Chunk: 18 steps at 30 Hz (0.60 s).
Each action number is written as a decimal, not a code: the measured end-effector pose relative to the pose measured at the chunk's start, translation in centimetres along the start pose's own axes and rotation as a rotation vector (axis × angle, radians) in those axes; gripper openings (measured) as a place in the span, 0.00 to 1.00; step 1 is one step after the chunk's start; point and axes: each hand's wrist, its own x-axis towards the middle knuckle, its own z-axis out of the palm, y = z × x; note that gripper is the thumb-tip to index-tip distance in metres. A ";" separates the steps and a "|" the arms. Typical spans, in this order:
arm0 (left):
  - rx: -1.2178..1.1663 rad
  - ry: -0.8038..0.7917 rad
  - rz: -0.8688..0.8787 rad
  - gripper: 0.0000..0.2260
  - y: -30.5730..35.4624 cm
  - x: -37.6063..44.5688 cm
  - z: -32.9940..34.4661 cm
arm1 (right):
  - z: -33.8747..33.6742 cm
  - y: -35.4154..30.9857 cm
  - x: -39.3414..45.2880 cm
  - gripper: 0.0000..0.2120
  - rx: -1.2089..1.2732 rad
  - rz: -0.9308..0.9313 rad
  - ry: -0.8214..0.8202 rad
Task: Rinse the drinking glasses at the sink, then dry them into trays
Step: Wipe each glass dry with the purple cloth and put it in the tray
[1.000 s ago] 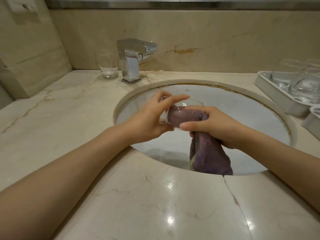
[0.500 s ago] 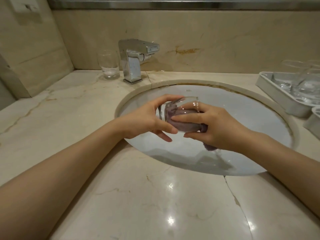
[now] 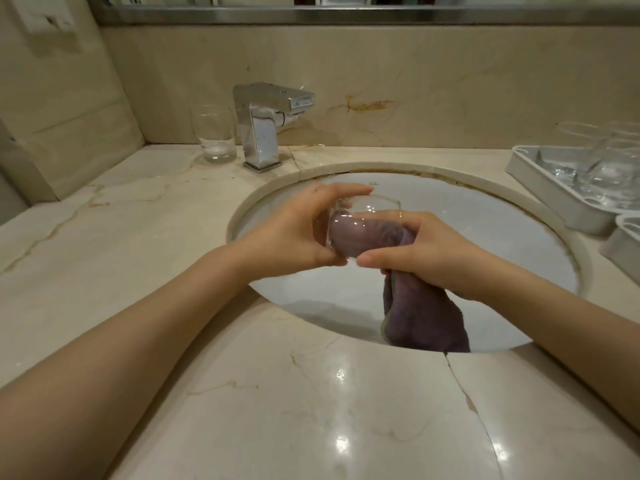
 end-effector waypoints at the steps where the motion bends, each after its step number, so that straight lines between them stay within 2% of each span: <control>1: -0.101 -0.056 -0.081 0.38 0.3 0.0 -0.3 | 0.2 0.1 -0.1 0.20 -0.183 -0.103 0.031; 3: -0.219 -0.175 -0.205 0.38 0.5 -0.2 -0.6 | 0.2 0.6 -0.2 0.22 -0.603 -0.263 -0.015; 5: -0.248 -0.234 -0.245 0.38 0.5 -0.4 -0.4 | 0.0 0.6 -0.2 0.25 -0.764 -0.268 -0.073; 9: -0.197 -0.186 -0.221 0.38 0.3 -0.3 0.4 | -0.5 -0.4 0.0 0.27 -0.528 -0.083 -0.141; 13: 0.045 -0.145 -0.141 0.39 -0.5 -0.5 1.4 | -0.7 0.0 0.2 0.23 -0.314 0.121 -0.184; 18: 0.218 -0.083 0.001 0.39 -1.0 -0.5 1.1 | -1.2 -0.1 0.4 0.21 -0.075 0.198 -0.164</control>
